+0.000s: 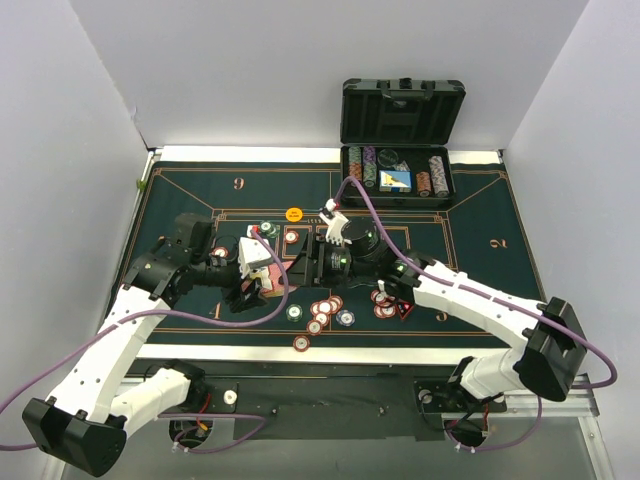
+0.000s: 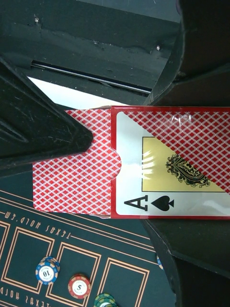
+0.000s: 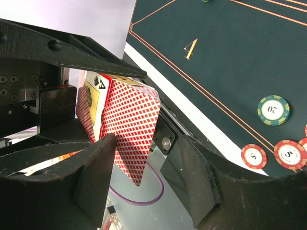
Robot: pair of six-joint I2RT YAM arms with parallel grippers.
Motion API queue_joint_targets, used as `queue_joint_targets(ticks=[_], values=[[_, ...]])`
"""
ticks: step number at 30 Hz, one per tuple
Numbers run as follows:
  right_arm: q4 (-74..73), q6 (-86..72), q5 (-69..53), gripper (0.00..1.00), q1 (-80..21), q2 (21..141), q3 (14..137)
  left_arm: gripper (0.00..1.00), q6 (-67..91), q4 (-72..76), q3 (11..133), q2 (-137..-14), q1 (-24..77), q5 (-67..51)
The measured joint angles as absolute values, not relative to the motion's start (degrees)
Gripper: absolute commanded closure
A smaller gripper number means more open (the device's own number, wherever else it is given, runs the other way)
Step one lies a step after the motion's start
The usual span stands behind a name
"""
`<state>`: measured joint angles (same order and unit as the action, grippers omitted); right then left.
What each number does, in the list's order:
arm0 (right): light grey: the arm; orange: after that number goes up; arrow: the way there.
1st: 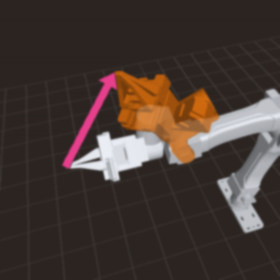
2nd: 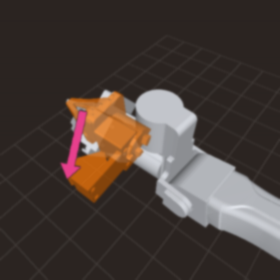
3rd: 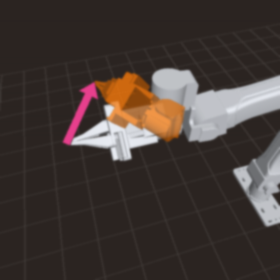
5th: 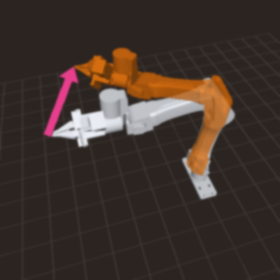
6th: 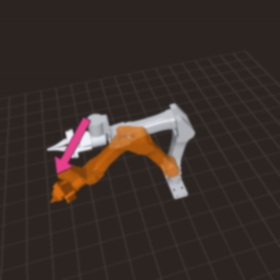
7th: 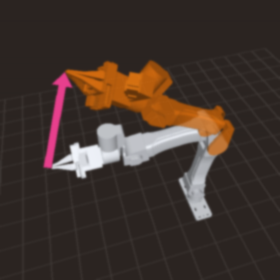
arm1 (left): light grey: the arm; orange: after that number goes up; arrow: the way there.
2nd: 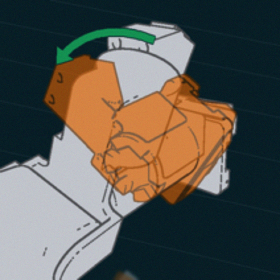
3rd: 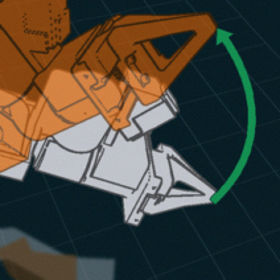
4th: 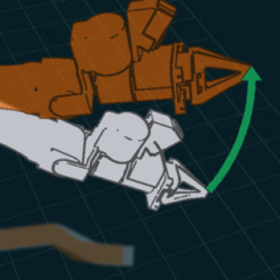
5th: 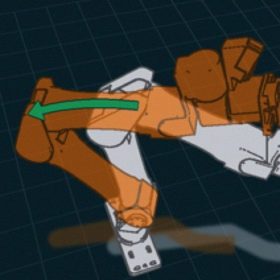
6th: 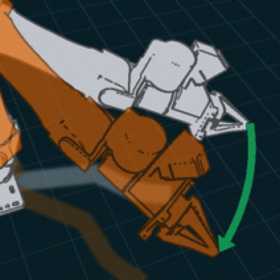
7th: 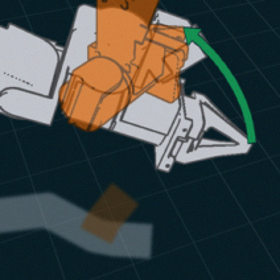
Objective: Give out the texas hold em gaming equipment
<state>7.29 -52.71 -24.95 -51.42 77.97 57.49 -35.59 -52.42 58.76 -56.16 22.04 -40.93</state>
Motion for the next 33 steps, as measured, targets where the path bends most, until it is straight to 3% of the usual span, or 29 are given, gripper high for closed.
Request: queue_joint_targets(ticks=[7,12,18,33], values=[[7.46,-52.69,-24.95,0.57,-50.54,76.31,56.49,1.00,-34.76,-52.36,58.76,-56.16,22.04,-40.99],[8.12,-53.34,-25.15,0.44,-49.54,75.70,55.55,1.00,-34.68,-52.21,58.76,-56.07,22.04,-41.04],[15.40,-57.06,-27.59,0.38,-49.47,75.50,51.88,1.00,-34.70,-51.99,58.76,-56.05,22.09,-41.28],[36.25,-67.66,-33.50,0.42,-50.15,85.21,50.98,1.00,-34.65,-51.66,61.04,-57.04,22.52,-40.95]])
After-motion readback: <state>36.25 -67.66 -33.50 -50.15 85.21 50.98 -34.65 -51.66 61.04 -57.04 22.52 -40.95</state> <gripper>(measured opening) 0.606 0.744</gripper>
